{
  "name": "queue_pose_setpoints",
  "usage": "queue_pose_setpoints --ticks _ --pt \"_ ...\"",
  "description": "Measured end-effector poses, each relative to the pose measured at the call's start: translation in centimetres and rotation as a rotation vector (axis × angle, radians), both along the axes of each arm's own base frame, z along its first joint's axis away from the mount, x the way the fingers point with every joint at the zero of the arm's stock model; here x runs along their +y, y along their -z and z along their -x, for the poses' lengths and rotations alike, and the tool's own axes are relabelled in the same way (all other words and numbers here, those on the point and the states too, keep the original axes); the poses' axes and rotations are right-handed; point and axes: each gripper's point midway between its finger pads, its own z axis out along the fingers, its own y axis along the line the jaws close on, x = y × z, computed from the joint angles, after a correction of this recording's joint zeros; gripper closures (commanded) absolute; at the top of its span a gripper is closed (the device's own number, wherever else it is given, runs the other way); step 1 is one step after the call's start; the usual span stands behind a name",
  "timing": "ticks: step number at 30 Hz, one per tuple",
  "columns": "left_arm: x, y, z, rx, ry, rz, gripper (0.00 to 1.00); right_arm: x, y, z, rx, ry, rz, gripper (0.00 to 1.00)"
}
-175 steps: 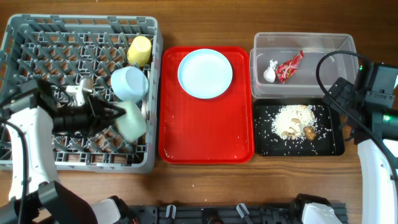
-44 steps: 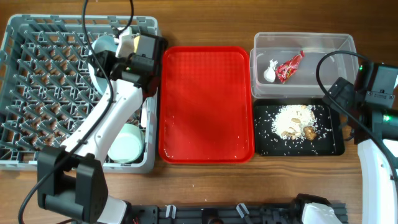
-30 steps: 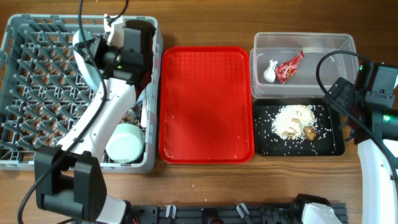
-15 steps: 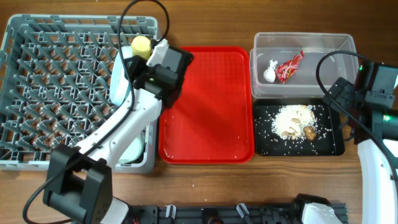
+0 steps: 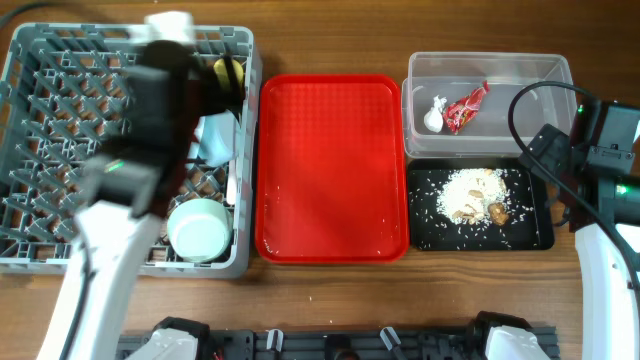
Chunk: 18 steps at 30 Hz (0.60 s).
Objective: Sort waste into correct bins and load items into the dishwasher rack
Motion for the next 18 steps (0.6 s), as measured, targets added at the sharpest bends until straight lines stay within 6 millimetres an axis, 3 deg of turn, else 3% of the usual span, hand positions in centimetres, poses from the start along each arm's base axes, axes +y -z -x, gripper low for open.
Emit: queue_pose_setpoints --ticks 2,6,18 --pt "4.9 -1.8 1.5 -0.039 -0.094 0.107 0.0 0.0 0.0 0.0 0.0 0.0 0.0 0.0" --pt "8.5 -0.5 3.1 0.021 -0.177 0.182 0.0 0.0 0.0 0.0 0.0 0.0 0.0 0.0" --pt "8.5 0.5 3.7 0.069 -0.178 0.206 0.0 0.0 0.0 0.0 0.0 0.0 0.0 0.0"
